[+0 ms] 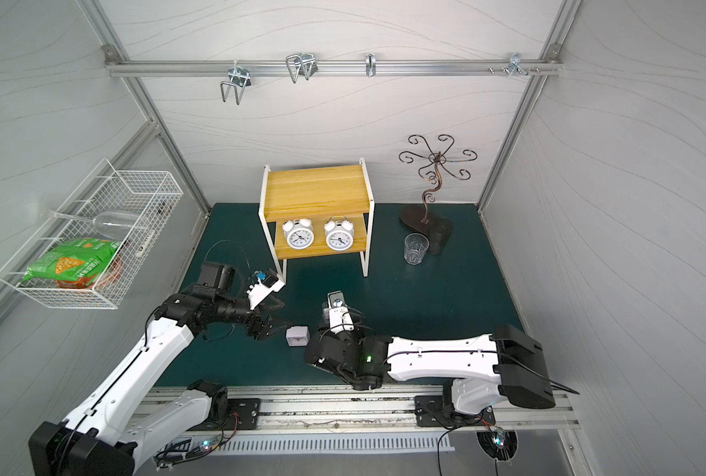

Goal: Place the alarm clocks on the shelf by style
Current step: Pick up the alarm from the center of the board, then place the alarm on the shelf.

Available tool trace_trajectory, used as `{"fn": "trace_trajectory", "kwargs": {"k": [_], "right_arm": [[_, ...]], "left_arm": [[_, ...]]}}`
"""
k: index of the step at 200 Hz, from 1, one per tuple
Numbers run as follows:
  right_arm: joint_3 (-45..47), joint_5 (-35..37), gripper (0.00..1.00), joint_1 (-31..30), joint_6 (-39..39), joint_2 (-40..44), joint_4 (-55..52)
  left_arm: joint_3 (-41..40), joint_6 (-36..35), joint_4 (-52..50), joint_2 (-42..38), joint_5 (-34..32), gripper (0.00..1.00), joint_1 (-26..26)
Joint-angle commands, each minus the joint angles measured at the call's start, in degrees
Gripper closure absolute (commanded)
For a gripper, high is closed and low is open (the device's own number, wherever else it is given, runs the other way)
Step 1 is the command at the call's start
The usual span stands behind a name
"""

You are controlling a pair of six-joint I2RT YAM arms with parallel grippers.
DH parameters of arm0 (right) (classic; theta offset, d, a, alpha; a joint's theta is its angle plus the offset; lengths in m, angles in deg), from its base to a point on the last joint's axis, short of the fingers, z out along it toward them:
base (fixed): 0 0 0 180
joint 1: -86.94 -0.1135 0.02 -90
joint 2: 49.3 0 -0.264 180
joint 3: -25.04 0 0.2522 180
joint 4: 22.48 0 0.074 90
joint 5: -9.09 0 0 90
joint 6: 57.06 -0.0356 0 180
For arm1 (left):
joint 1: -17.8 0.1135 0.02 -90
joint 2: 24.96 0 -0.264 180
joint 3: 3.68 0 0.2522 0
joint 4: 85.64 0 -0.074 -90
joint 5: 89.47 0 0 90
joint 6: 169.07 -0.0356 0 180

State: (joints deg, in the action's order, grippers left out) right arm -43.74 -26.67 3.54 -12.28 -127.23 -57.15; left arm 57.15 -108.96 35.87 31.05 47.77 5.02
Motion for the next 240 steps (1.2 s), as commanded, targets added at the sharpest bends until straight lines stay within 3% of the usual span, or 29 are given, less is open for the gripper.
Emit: {"fn": "trace_trajectory", "kwargs": {"k": [1,63,103,240], "right_arm": [[-4.6,-1.6,0.41,1.8,3.7,2.5,-7.9],[-21.8,-5.8,0.41,7.7,13.3,0.7,-15.6],[-36.0,-7.6,0.41,9.5,19.3,-5.3,-19.2],[-77.8,-9.6,0.41,15.6,28.4,-28.7,-30.1]], "left_arm": [[0.0,-0.7,0.2,-0.8,0.9,0.18,0.2],[0.1,-0.4,0.3,-0.9,1.1,0.17,0.2],[0.2,-0.3,0.2,-1.1,1.1,0.17,0.2],[0.4,0.1,0.1,-1.3,1.3,0.16,0.2]]}}
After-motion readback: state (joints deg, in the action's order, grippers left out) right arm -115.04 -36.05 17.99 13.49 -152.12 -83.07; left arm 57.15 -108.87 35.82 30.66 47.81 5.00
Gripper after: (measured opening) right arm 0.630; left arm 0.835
